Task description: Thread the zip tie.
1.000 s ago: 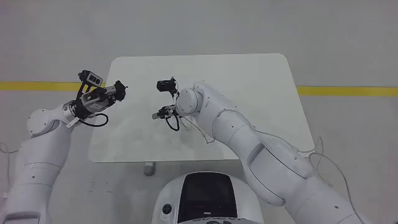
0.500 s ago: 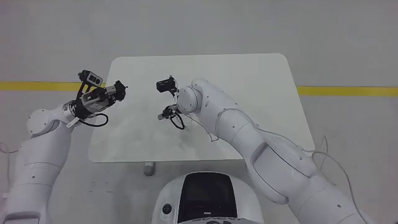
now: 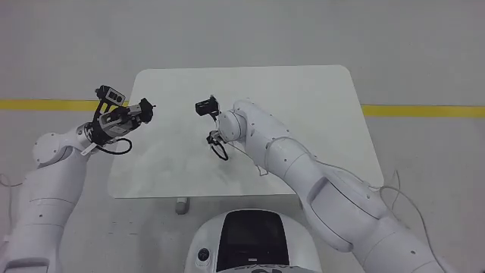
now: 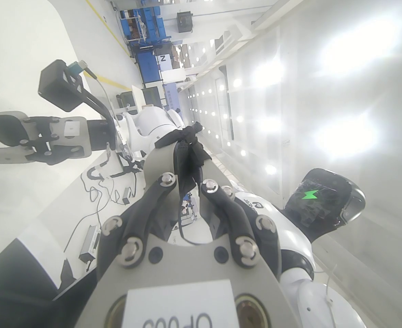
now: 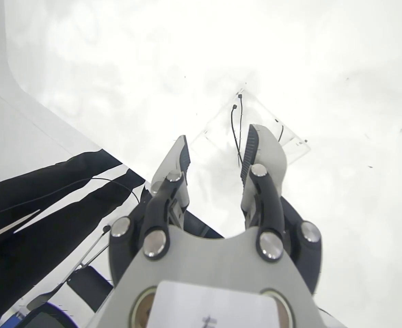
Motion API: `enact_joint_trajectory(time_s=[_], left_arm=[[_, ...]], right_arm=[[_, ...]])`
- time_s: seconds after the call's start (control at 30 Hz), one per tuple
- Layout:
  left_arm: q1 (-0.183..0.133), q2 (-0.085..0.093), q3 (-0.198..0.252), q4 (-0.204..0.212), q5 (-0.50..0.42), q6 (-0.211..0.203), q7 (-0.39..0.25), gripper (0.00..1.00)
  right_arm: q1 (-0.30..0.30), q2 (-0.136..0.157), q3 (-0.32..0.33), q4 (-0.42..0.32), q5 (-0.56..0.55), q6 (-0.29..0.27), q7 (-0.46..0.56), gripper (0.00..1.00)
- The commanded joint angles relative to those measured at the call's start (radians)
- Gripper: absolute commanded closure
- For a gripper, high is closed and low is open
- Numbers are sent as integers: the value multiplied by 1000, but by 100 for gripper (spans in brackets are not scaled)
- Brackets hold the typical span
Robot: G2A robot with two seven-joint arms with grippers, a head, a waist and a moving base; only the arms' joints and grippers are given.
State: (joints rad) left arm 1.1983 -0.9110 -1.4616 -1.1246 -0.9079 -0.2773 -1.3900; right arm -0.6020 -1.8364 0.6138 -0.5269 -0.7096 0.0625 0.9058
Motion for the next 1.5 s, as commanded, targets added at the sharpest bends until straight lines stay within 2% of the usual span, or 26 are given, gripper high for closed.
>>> enact_joint_trajectory(time_s=[0.0, 0.33, 0.6, 0.83, 0.93, 1.2, 1.47], left_arm=[[0, 0, 0, 0, 0, 0, 0, 100], [0, 0, 0, 0, 0, 0, 0, 100], [0, 0, 0, 0, 0, 0, 0, 100], [0, 0, 0, 0, 0, 0, 0, 100], [0, 0, 0, 0, 0, 0, 0, 100], [0, 0, 0, 0, 0, 0, 0, 100], [0, 0, 0, 0, 0, 0, 0, 100]], right_arm=[[-6, 1, 1, 0, -5, 1, -5, 70], [-37, -13, -19, 47, -48, 16, -56, 72], [-43, -39, -31, 98, -59, 31, -120, 80], [-39, -68, -46, 150, -77, 52, -157, 79], [-34, -80, -50, 171, -77, 53, -142, 78], [-14, -106, -48, 220, -64, 29, -104, 74], [3, -118, -48, 236, -67, -28, -46, 67]])
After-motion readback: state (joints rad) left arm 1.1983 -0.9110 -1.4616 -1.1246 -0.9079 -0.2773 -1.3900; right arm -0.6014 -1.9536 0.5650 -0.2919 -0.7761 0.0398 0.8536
